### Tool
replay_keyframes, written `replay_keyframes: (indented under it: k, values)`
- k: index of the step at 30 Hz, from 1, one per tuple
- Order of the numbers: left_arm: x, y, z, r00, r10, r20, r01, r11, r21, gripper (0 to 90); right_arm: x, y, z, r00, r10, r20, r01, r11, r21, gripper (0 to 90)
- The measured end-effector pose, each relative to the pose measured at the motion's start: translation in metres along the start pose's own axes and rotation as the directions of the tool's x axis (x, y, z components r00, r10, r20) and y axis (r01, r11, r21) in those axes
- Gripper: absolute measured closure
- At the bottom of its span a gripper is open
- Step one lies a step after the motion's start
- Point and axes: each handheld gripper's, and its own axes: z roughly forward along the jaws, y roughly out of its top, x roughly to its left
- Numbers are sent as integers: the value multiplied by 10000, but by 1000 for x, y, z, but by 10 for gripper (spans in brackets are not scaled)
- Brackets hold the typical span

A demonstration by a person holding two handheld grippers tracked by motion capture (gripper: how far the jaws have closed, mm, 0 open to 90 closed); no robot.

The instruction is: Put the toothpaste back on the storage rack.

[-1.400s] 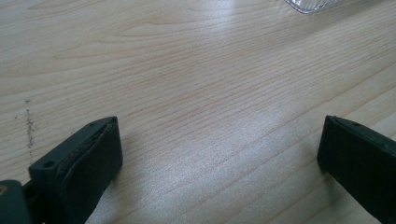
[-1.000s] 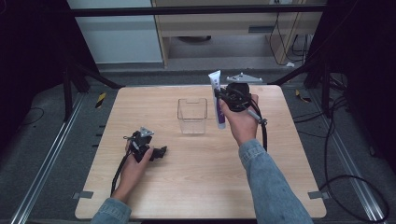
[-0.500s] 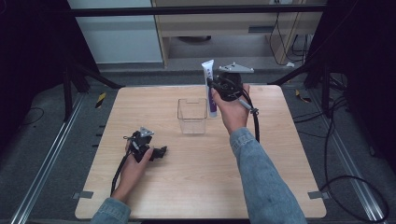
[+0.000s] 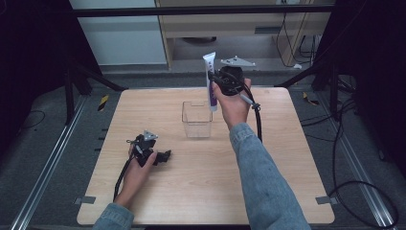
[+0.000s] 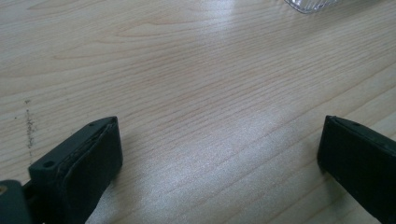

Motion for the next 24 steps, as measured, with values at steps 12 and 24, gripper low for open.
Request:
replay_keyframes:
  k: [12,24]
  values:
    - [0,0,0,10000,-1,4,1,10000,-5,0,8,-2,20,10000,40,37,-38,9985,-554,798]
    - [0,0,0,10000,-1,4,1,10000,-7,0,12,-14,32,9998,19,187,-8,9981,-612,798]
